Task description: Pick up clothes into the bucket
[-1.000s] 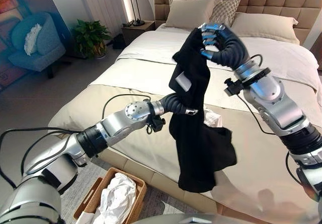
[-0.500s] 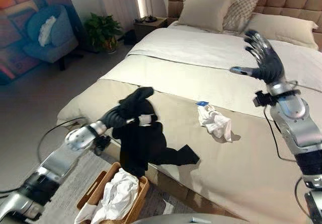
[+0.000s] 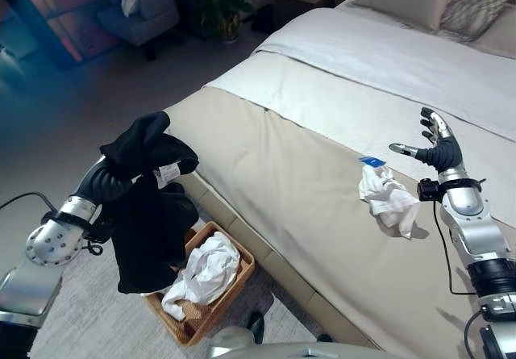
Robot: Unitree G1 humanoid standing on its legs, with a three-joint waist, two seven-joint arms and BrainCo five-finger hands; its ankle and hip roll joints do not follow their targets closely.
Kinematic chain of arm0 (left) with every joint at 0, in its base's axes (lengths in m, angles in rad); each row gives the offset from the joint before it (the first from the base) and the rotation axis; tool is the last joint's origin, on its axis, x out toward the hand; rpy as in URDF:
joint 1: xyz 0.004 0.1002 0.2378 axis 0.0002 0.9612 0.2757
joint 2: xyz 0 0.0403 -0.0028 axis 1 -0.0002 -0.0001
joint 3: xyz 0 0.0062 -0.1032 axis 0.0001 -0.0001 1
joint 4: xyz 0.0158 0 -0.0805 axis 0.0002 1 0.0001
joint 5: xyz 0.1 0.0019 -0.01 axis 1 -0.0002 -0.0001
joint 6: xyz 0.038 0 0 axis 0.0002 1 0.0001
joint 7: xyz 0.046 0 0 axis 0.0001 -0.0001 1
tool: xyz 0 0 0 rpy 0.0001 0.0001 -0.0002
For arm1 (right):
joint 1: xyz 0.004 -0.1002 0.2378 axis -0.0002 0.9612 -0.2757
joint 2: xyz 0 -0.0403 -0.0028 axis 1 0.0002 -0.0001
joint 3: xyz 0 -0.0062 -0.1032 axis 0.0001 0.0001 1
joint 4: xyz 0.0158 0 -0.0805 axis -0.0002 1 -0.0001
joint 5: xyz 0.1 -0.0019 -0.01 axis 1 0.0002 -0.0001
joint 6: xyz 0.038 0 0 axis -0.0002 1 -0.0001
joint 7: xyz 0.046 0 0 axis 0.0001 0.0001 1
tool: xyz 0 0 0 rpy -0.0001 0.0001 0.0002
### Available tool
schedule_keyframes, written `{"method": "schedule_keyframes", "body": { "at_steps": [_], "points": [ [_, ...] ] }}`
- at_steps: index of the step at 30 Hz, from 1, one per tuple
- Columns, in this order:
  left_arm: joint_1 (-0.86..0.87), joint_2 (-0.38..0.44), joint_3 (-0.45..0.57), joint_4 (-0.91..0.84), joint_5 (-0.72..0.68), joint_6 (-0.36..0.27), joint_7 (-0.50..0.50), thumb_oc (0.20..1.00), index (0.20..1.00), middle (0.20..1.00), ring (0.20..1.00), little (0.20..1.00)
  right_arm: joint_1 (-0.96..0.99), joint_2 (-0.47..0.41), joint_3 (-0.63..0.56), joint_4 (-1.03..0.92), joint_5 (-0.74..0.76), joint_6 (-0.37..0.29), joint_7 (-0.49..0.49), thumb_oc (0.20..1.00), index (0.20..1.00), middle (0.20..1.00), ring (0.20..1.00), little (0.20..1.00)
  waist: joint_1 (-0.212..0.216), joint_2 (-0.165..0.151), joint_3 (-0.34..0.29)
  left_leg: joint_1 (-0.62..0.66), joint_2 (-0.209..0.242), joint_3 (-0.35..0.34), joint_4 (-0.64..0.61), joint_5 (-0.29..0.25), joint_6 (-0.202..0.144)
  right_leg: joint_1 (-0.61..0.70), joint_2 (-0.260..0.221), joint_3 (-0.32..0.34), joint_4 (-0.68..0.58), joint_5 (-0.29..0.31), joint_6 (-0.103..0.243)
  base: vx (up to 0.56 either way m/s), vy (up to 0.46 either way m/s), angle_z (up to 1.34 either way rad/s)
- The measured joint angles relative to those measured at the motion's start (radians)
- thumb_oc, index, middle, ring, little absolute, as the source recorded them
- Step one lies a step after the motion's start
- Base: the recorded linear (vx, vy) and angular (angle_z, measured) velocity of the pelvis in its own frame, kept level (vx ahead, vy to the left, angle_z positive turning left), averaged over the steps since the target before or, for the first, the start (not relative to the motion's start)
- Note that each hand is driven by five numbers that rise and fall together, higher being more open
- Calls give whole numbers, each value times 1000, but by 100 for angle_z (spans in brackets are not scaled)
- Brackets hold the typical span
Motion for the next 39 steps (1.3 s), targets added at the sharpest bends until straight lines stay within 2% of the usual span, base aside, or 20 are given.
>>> {"method": "schedule_keyframes", "body": {
  "at_steps": [2, 7, 10, 15, 17, 18, 20, 22, 27, 28, 32, 35, 39],
  "points": [
    [-1, -1, -5, 4, 1, 0, 9, 200, 200, 200, 200, 200, -27, 3, 2, 34, -11, 8, -15, 1000, 1000, 1000, 1000, 1000, 6, 5, 24, -25, -2, -3, 10, 1, 1, -27, -1, -1, 14, 0, 0, -86, 30, 10],
    [-61, -18, -65, 100, 8, -6, 56, 200, 200, 200, 200, 200, -153, 5, 29, 189, -39, 21, -61, 1000, 1000, 1000, 1000, 1000, 16, 22, 113, -135, -26, -16, 84, 2, 2, -162, -33, -5, 162, -46, 8, -82, 44, 9],
    [-187, -90, -129, 259, 19, -6, 112, 200, 200, 200, 200, 200, -219, 6, 66, 260, -52, 25, -81, 1000, 1000, 1000, 1000, 1000, 24, 22, 165, -206, -39, -18, 119, 1, 2, -264, -58, 1, 269, -81, -1, -37, 22, 7],
    [-263, -157, -193, 391, 89, -1, 207, 200, 200, 200, 200, 200, -291, 5, 102, 322, -101, 50, -130, 1000, 1000, 1000, 1000, 1000, 22, 13, 226, -275, -44, -18, 149, 2, 3, -348, -69, 8, 331, -95, -8, -37, 25, 2],
    [-317, -159, -231, 454, 119, 0, 268, 200, 200, 200, 200, 200, -332, -15, 147, 356, -132, 55, -162, 1000, 1000, 1000, 1000, 1000, 19, 3, 234, -322, -45, -13, 175, 1, 3, -404, -69, 18, 368, -100, -12, -49, 40, -5],
    [-376, -157, -247, 506, 136, 6, 300, 200, 200, 200, 200, 200, -385, -33, 174, 383, -154, 59, -176, 1000, 1000, 1000, 1000, 1000, 27, 0, 259, -355, -45, -10, 196, 0, 4, -442, -70, 27, 402, -109, -18, -48, 28, -5],
    [-431, -158, -262, 521, 158, 10, 337, 200, 200, 200, 200, 200, -424, -41, 180, 398, -163, 58, -199, 1000, 1000, 1000, 1000, 1000, 11, -15, 295, -399, -43, -1, 230, -1, 5, -492, -70, 35, 440, -111, -21, -50, 48, -10],
    [-520, -151, -303, 596, 168, 8, 376, 200, 200, 200, 200, 200, -477, -73, 231, 434, -166, 59, -210, 1000, 1000, 1000, 1000, 1000, 11, -23, 306, -473, -43, 8, 275, -10, 15, -571, -68, 50, 485, -116, -28, -7, 38, -14],
    [-664, -148, -375, 749, 204, 24, 436, 200, 200, 200, 200, 200, -510, -92, 276, 458, -164, 58, -229, 1000, 1000, 1000, 1000, 1000, -35, -40, 320, -577, -40, 15, 340, -18, 21, -672, -68, 70, 533, -115, -32, -3, 53, -9],
    [-702, -138, -400, 790, 205, 23, 457, 200, 200, 200, 200, 200, -552, -114, 320, 500, -162, 58, -235, 1000, 1000, 1000, 1000, 1000, -35, -49, 319, -628, -35, 33, 371, -38, 26, -732, -66, 88, 554, -122, -43, 90, 51, -26],
    [-753, -122, -427, 867, 203, 45, 478, 200, 200, 200, 200, 200, -617, -118, 370, 535, -159, 59, -257, 1000, 1000, 1000, 1000, 1000, -63, -62, 322, -751, -20, 53, 472, -61, 32, -840, -48, 116, 604, -115, -50, 51, 46, -25],
    [-798, -116, -456, 910, 203, 52, 488, 200, 200, 200, 200, 200, -644, -121, 371, 543, -163, 70, -307, 1000, 1000, 1000, 1000, 1000, -75, -68, 323, -829, -14, 63, 532, -78, 36, -914, -44, 128, 643, -114, -50, 6, 39, -13],
    [-820, -107, -459, 918, 204, 60, 520, 200, 200, 200, 200, 200, -682, -153, 383, 529, -246, 110, -410, 1000, 1000, 1000, 1000, 1000, -93, -75, 323, -931, -8, 74, 597, -93, 41, -1010, -34, 150, 679, -108, -52, -4, 37, -14]
  ]
}}
